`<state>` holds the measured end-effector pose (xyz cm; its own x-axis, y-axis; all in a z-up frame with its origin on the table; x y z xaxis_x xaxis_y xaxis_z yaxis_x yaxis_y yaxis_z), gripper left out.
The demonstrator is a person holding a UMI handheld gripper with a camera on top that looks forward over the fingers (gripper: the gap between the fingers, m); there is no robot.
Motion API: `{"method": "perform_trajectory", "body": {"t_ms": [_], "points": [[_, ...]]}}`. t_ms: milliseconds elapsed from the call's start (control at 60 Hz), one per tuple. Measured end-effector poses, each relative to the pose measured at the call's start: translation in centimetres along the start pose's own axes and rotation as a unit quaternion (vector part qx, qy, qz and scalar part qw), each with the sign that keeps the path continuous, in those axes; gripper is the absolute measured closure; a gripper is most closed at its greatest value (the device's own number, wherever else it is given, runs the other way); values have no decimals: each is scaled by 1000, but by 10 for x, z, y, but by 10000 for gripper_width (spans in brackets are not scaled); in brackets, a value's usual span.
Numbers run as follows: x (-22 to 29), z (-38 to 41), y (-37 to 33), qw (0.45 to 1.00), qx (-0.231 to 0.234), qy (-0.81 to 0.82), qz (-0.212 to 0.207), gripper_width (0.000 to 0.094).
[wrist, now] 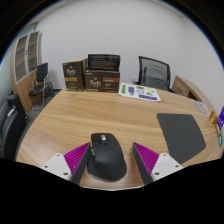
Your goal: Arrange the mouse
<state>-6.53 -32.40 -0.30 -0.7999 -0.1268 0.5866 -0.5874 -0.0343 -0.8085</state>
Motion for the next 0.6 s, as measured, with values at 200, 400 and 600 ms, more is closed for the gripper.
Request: {"method": "perform_trajectory", "body": {"t_ms": [200,400,600], "points": [[2,3,4,1000,21,20,2,213],[0,-6,3,1000,-3,29,10,553],[-2,-6,-2,999,5,39,12,648]]}}
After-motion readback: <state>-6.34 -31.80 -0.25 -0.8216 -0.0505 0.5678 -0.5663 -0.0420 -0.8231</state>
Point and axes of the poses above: the point between the fingertips, and its own axes, seen from behind it with the camera up: z to the left, x up, y forward, the way the camera looks, the point moved 1 cm from there along -y, backward, against the way the camera looks, and after that the axes turned 12 degrees about z, right-handed, at the moved point
